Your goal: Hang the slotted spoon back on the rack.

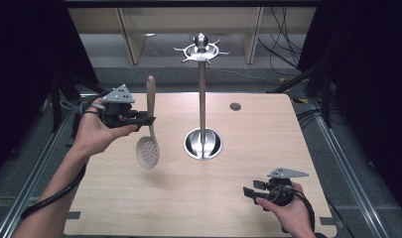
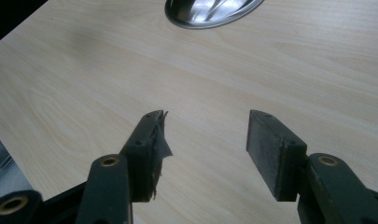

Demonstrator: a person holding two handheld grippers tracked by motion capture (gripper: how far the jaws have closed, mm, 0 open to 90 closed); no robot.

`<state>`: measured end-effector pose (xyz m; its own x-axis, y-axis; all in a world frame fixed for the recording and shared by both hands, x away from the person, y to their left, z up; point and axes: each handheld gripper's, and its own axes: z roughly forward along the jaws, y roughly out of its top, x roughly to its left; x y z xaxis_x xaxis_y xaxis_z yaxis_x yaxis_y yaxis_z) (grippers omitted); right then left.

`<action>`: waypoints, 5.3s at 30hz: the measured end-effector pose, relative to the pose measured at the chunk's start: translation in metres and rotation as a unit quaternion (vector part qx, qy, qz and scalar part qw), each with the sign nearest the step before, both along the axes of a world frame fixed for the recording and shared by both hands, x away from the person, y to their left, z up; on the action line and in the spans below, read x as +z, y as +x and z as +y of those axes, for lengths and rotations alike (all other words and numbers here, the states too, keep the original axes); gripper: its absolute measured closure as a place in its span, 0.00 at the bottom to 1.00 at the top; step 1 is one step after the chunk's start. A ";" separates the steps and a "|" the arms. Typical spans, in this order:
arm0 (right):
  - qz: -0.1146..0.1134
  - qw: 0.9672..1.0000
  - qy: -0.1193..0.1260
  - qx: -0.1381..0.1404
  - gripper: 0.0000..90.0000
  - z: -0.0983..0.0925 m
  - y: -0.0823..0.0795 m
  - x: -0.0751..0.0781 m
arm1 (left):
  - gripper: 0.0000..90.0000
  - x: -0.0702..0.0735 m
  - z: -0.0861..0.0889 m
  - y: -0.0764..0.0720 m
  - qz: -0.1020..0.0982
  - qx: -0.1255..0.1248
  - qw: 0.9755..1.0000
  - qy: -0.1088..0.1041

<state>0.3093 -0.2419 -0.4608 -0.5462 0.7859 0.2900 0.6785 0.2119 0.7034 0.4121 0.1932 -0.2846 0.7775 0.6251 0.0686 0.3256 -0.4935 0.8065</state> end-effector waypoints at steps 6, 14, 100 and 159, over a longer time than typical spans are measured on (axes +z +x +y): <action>0.010 1.000 0.006 0.003 0.52 0.001 0.000 -0.001 | 0.84 0.003 -0.002 0.004 0.011 0.001 1.000 -0.001; 0.004 1.000 0.001 0.002 0.52 0.000 0.000 -0.001 | 0.84 0.008 -0.008 0.007 0.010 -0.005 1.000 0.007; -0.001 1.000 -0.003 0.004 0.52 0.000 0.000 0.000 | 0.84 0.041 -0.056 0.037 0.050 -0.020 0.998 0.035; 0.001 1.000 0.008 0.000 0.52 -0.001 0.000 -0.001 | 0.84 0.039 -0.077 0.055 0.070 -0.026 0.996 0.051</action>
